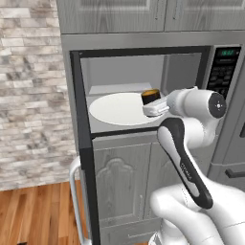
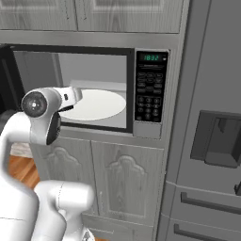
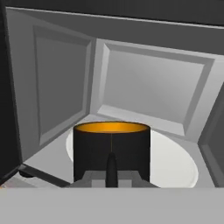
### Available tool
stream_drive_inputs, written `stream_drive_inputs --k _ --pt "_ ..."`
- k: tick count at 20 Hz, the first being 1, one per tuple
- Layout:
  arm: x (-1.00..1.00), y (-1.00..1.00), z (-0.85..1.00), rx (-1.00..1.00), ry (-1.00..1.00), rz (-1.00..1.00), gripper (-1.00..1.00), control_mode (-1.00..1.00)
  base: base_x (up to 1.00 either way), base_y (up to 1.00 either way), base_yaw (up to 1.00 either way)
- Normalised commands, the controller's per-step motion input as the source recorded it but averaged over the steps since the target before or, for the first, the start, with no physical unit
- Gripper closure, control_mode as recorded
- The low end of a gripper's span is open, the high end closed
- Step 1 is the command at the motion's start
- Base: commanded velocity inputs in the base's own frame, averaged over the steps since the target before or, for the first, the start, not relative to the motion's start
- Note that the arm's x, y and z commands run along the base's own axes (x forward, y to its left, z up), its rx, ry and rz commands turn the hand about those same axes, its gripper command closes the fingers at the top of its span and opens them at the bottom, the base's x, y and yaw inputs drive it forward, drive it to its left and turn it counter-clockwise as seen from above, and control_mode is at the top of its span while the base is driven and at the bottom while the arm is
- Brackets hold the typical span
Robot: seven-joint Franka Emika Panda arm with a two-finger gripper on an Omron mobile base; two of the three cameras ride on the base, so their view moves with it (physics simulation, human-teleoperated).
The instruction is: Pick the cup of tea, navigate to the dining table, and place it on the saucer.
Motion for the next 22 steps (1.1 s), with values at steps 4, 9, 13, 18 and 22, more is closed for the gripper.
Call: stream_drive_inputs --k 4,9,13,18,22 --pt "-0.01 0.0 0.37 0.0 -0.04 0.0 1.0 -1.0 0.0 0.0 0.0" --pt "0.0 0.0 0.07 0.0 0.0 0.0 1.0 -1.0 0.0 0.0 0.0" --pt "0.0 0.0 0.0 0.0 0.0 0.0 1.0 -1.0 0.0 0.0 0.0" --pt "0.0 0.0 0.0 0.0 0.0 0.0 1.0 -1.0 0.0 0.0 0.0" --pt "0.0 0.0 0.0 0.0 0.0 0.0 1.0 1.0 0.0 0.0 0.0"
